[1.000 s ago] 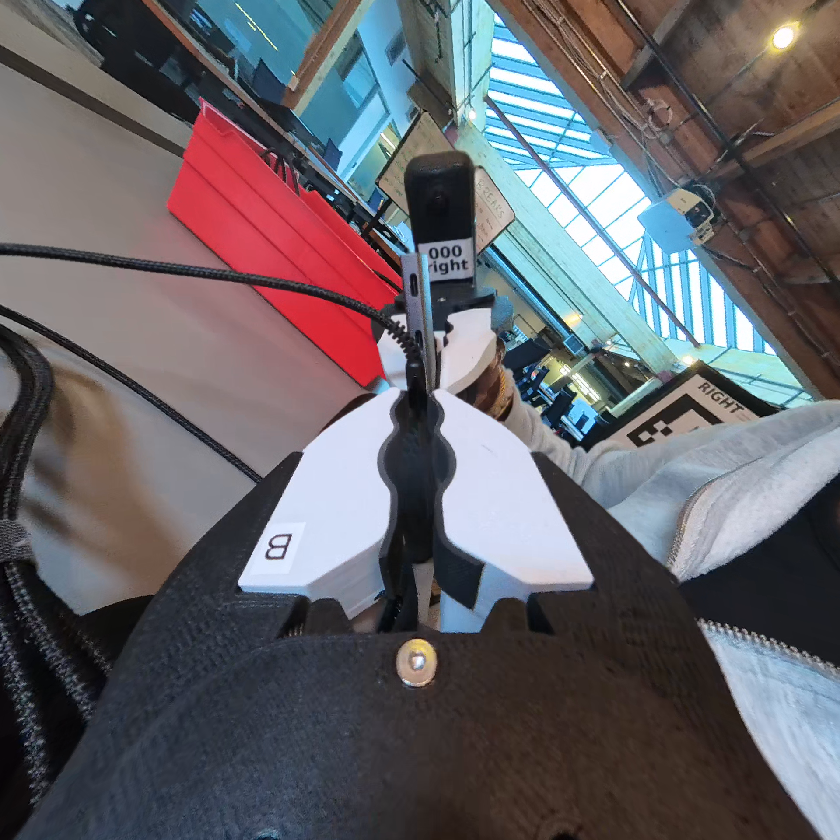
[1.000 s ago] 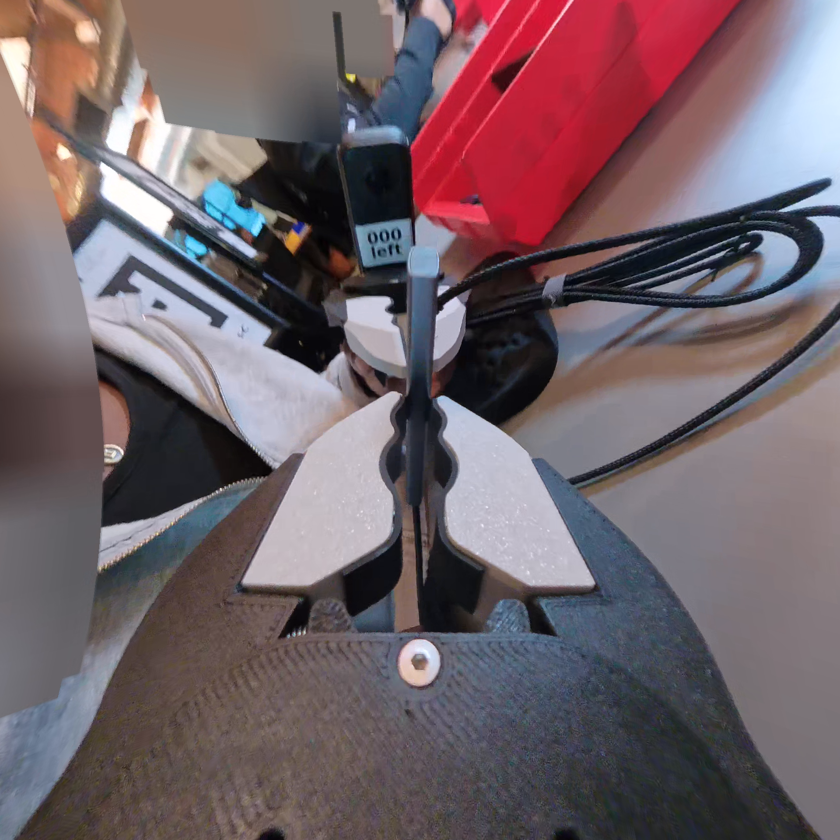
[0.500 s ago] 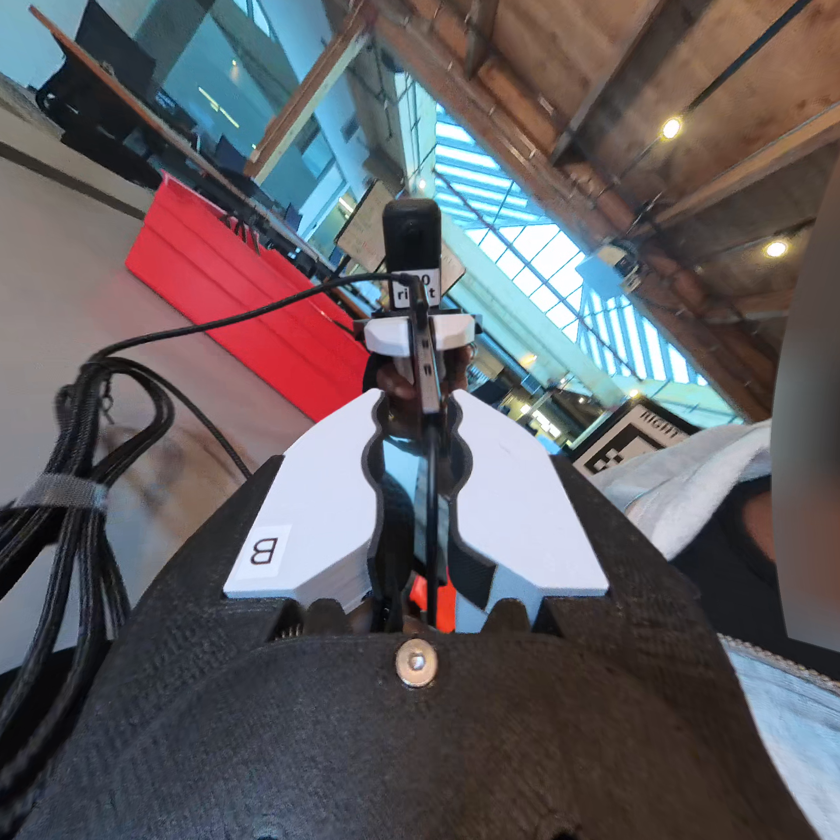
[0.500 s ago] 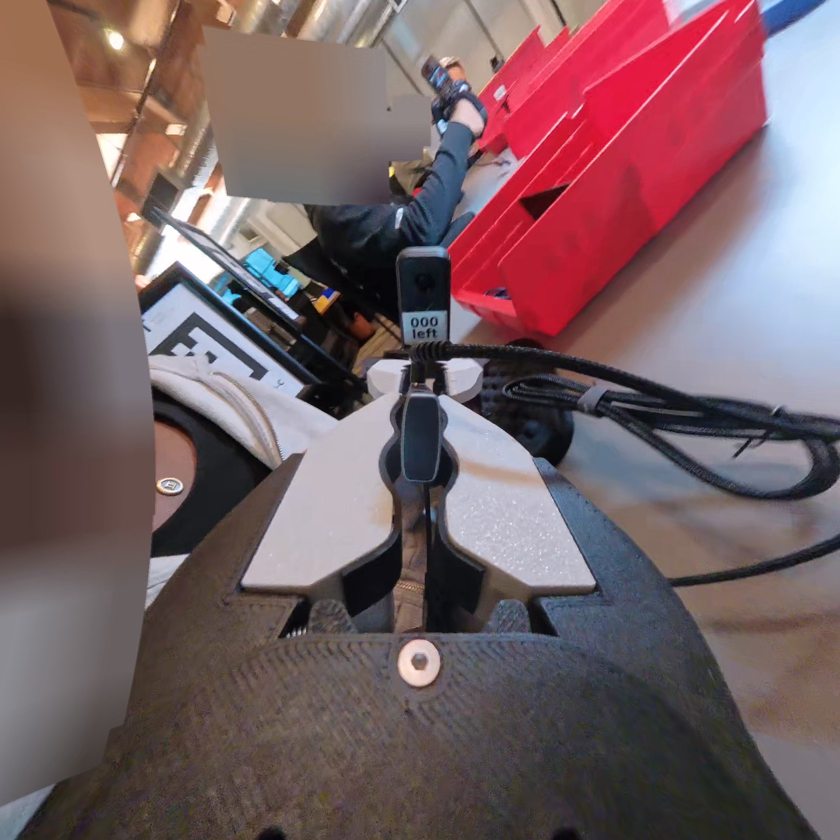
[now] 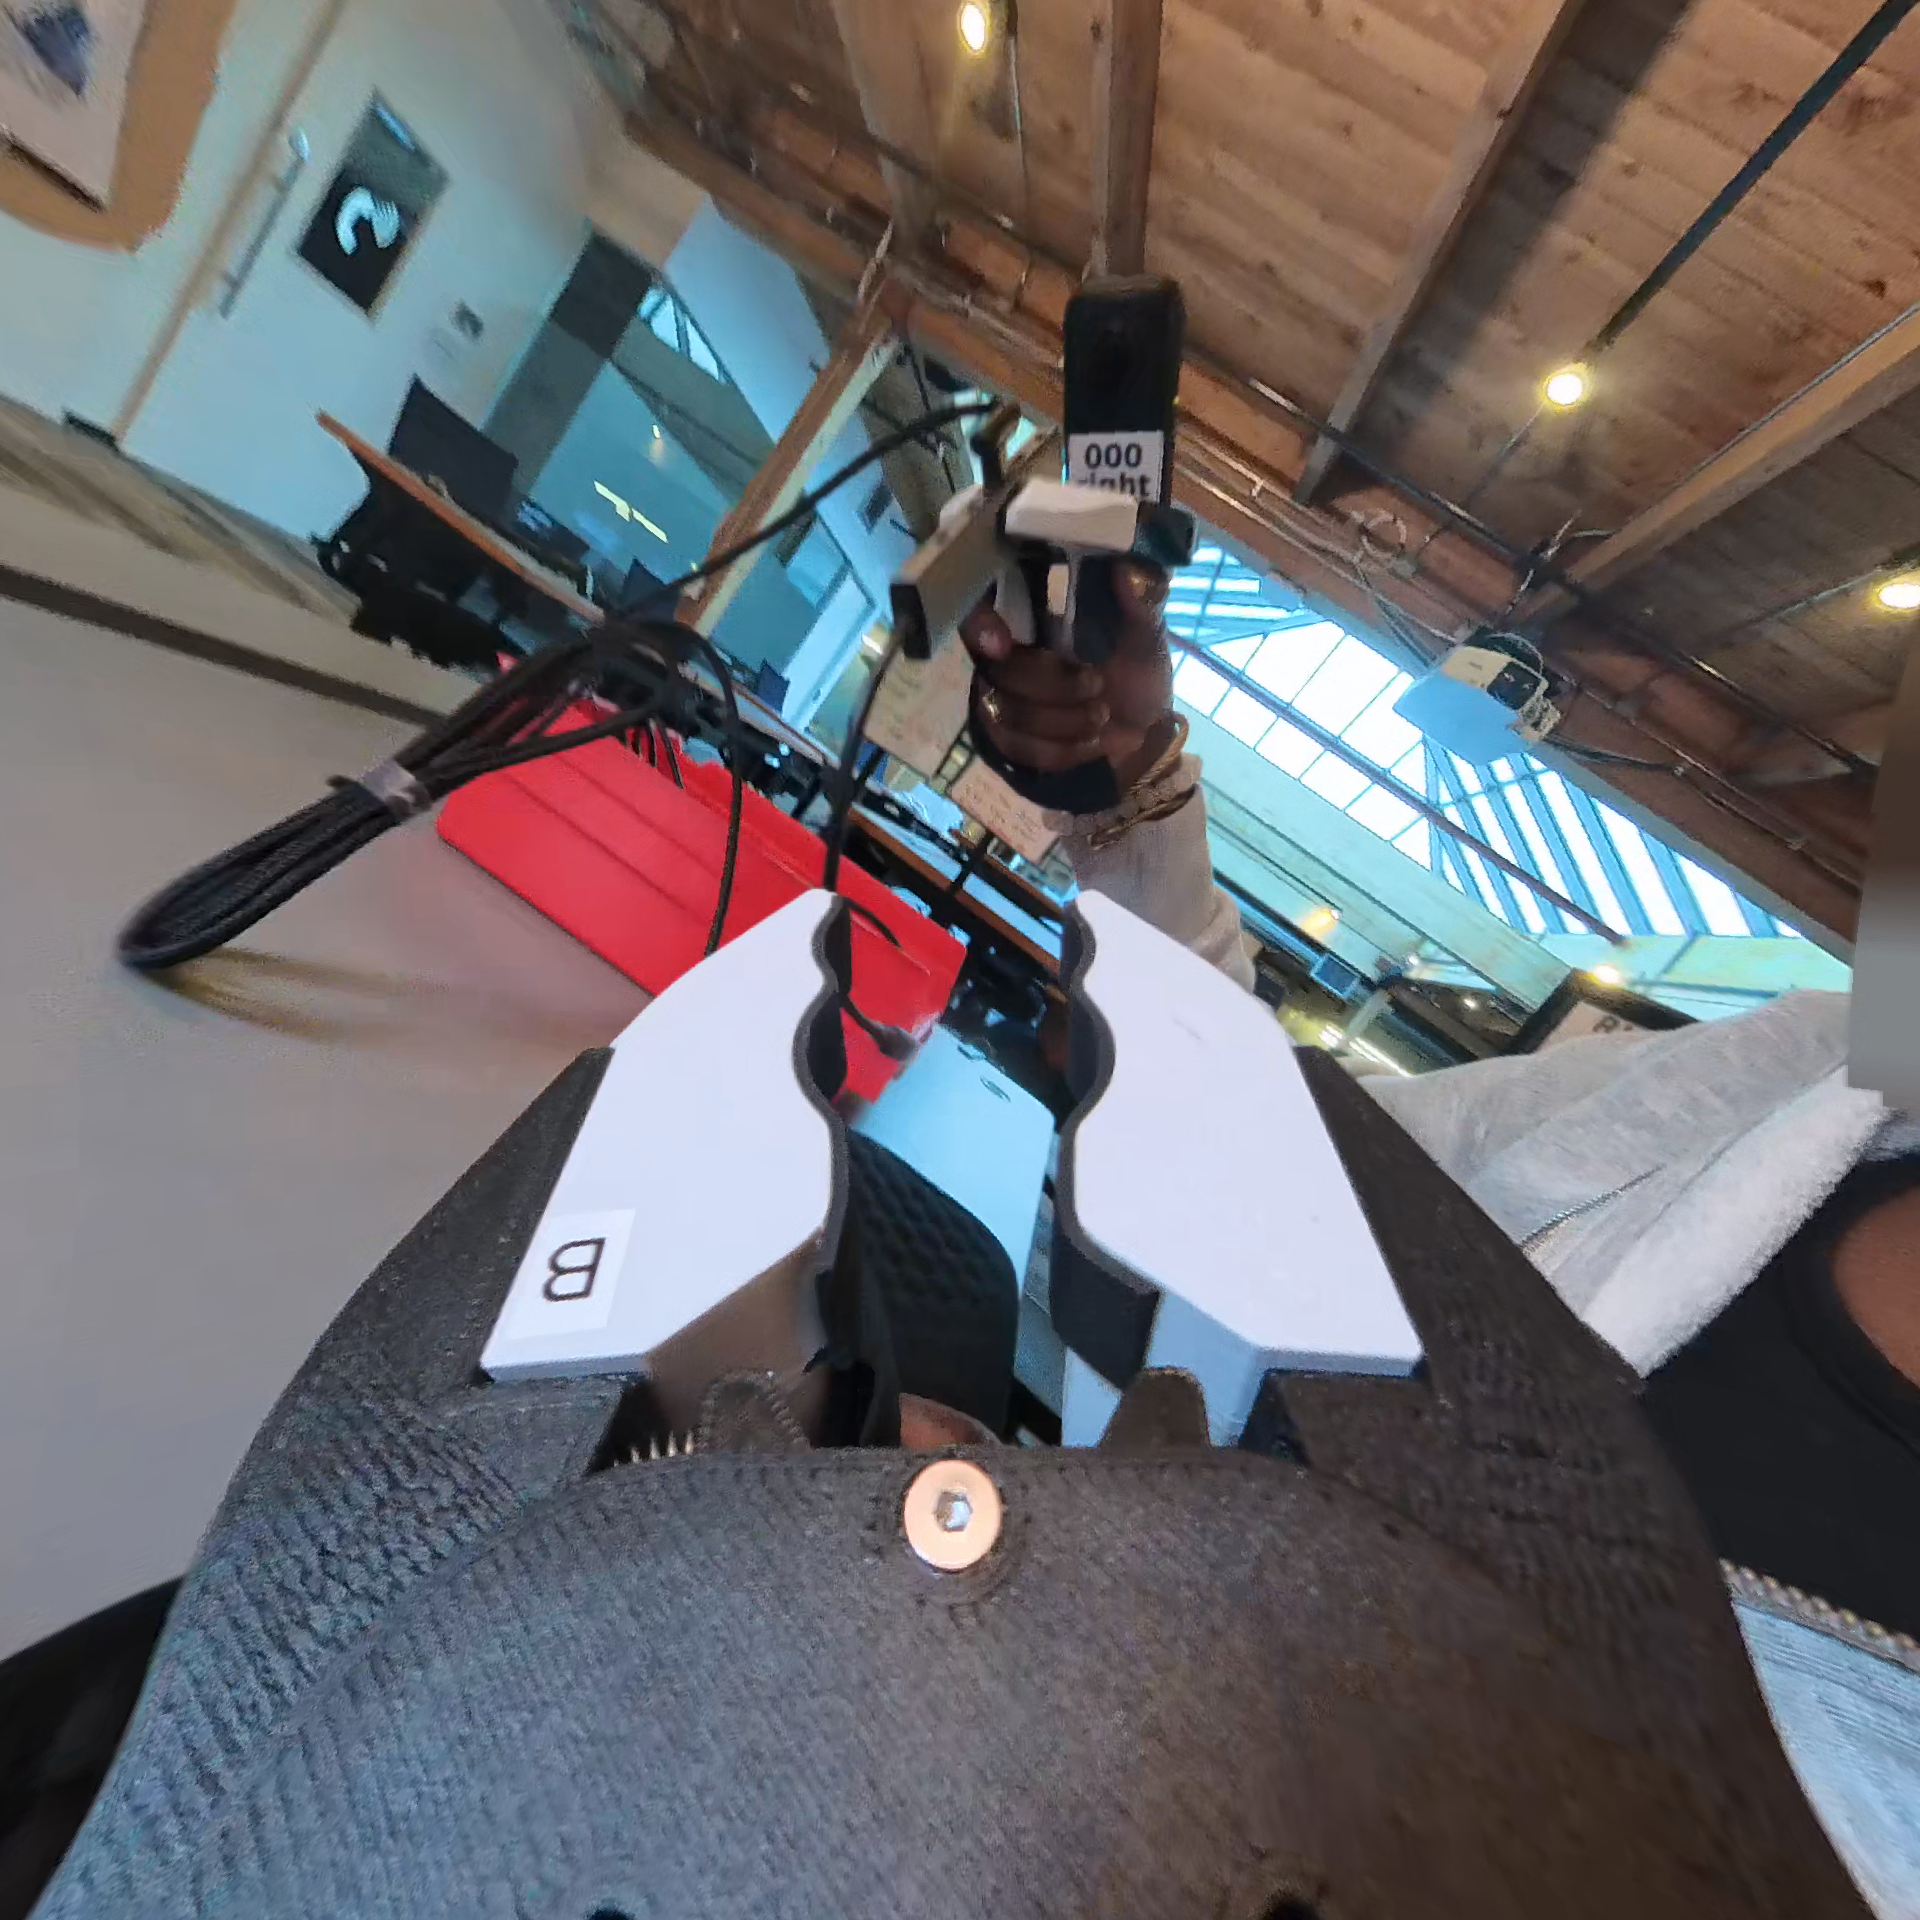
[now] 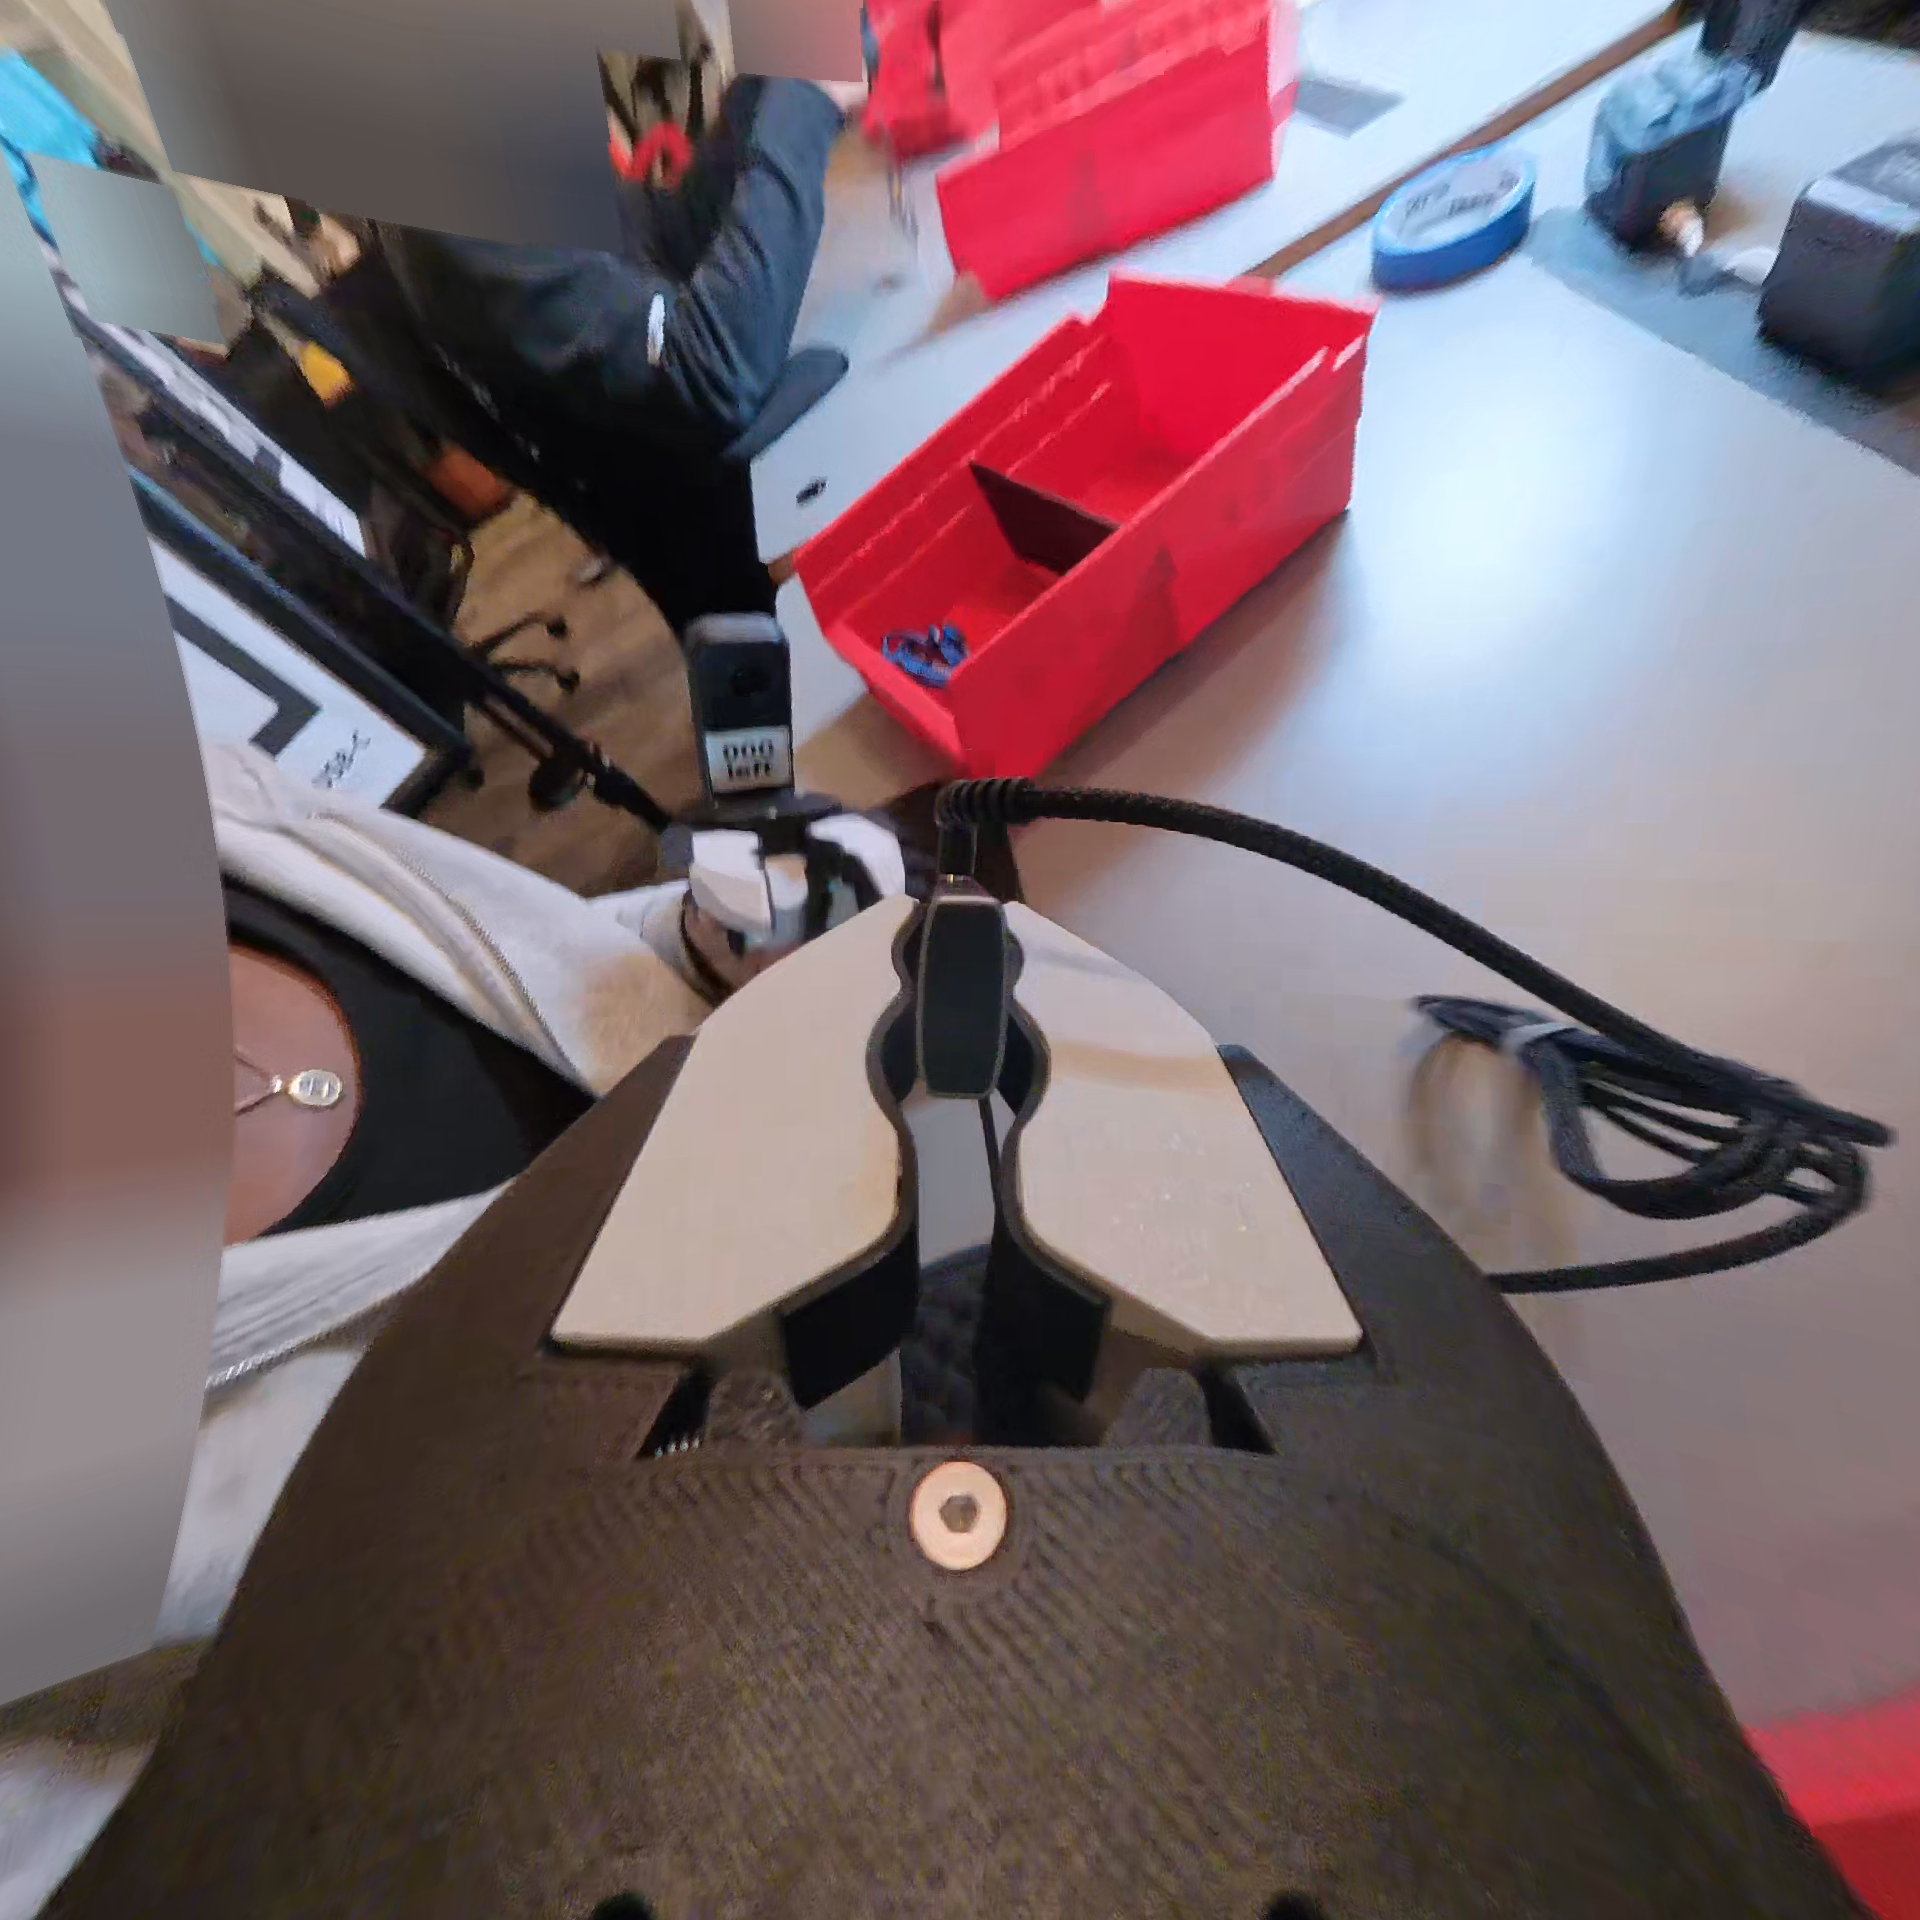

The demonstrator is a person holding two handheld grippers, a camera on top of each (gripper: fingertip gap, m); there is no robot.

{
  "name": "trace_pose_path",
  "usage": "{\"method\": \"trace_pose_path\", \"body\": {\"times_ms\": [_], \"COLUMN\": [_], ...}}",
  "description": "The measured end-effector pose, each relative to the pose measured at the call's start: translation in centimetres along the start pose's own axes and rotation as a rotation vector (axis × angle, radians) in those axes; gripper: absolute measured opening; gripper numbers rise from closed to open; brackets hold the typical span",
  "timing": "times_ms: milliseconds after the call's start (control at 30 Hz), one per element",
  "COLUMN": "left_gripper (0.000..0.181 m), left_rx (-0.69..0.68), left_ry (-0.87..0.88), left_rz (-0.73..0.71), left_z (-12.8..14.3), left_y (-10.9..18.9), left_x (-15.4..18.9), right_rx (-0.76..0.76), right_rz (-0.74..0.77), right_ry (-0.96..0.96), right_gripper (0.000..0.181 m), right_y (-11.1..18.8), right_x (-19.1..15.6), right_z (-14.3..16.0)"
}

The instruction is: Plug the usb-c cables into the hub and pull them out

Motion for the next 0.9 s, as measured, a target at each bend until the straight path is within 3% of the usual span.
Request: {"method": "trace_pose_path", "body": {"times_ms": [133, 333, 467, 600, 800, 900], "left_gripper": [0.038, 0.036, 0.035, 0.033, 0.033, 0.033], "left_rx": [0.067, 0.084, 0.145, 0.167, -0.148, -0.395], "left_ry": [-0.061, -0.267, -0.451, -0.612, -0.663, -0.679], "left_rz": [0.035, 0.02, -0.099, -0.317, -0.846, -1.027], "left_z": [-1.0, -3.9, -7.3, -10.7, -12.8, -13.0], "left_y": [0.8, 2.7, 6.0, 10.3, 15.4, 16.3], "left_x": [1.2, 4.4, 6.3, 7.7, 6.4, 5.1], "right_rx": [-0.142, -0.209, -0.285, -0.326, -0.323, -0.318], "right_rz": [-0.048, -0.196, -0.152, -0.063, 0.155, 0.301], "right_ry": [-0.103, -0.329, -0.414, -0.401, -0.329, -0.233], "right_gripper": [0.01, 0.01, 0.01, 0.015, 0.028, 0.038], "right_y": [-1.5, -7.0, -9.8, -10.7, -10.2, -9.5], "right_x": [1.3, 3.9, 6.0, 7.5, 8.4, 8.1], "right_z": [1.5, 8.0, 11.2, 12.1, 12.7, 12.2]}}
Point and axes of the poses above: each gripper's, where its closed fingertips meet, y back along the fingers, z out of its underside, x = y × z across the jaws, the point moved 10 cm from there along y, back along the fingers, and after that the axes turned 7 degrees about y, right-handed, at the moved point
